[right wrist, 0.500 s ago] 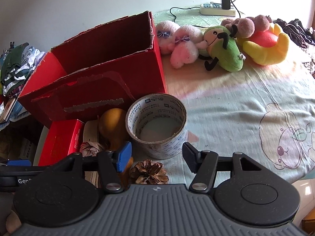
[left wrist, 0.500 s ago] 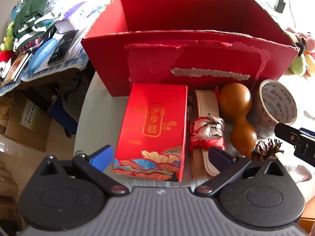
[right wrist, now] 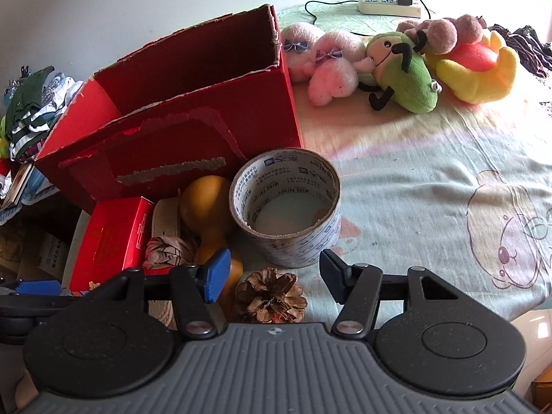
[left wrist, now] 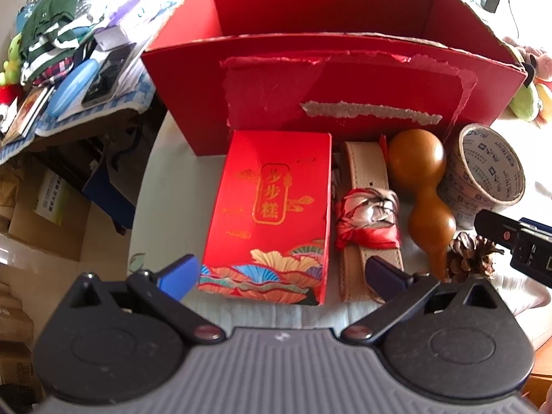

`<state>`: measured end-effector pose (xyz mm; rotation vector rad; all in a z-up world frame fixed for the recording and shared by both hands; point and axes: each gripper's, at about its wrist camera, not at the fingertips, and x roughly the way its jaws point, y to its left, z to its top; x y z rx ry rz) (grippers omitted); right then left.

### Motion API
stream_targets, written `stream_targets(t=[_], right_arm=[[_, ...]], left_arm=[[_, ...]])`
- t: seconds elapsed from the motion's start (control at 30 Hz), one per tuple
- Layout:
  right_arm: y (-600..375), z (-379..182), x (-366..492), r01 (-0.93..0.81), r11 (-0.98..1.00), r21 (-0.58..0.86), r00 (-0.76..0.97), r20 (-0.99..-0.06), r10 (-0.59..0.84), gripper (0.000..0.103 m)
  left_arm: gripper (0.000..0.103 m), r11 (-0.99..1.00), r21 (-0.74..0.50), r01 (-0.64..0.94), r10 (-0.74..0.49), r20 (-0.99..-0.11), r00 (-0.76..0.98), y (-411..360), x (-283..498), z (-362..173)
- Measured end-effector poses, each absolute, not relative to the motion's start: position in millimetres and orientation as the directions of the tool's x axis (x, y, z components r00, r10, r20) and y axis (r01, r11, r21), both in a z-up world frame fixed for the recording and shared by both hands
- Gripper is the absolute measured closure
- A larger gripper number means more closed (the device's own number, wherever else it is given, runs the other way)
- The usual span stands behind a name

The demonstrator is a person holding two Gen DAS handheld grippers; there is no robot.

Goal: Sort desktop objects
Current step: 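Grasp the printed tape roll by its rim with the right gripper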

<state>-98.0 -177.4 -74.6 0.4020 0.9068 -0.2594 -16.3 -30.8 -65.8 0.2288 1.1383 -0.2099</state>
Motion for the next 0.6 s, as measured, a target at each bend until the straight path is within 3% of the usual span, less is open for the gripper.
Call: stream_targets(t=[0.3,0.43,0.6], right_arm=[[-178.5,-73.7,-99.6,0.379,0.891,0.25,0.609,-0.792,-0.036,0.043],[-184.8,-66.4,-108.0,0.383,0.879,0.283,0.658,-0.752,-0.045,0.044],[-202.0,-57.0,-118.7,0.417,0.852,0.316,0.719,-0.688,-0.097,0.045]], left_arm=[[0.0,0.958,0.063,0.279,-0.066,-0.901,0.429,-32.1,-18.1,-58.1],[0.0,0.965,-0.029,0.262,-0.161,-0.852,0.497,-30.4,-20.7,-37.8],[0.007,0.925,-0.181,0.335,-0.312,-0.864,0.395,-46.6,-25.7,-42.0]])
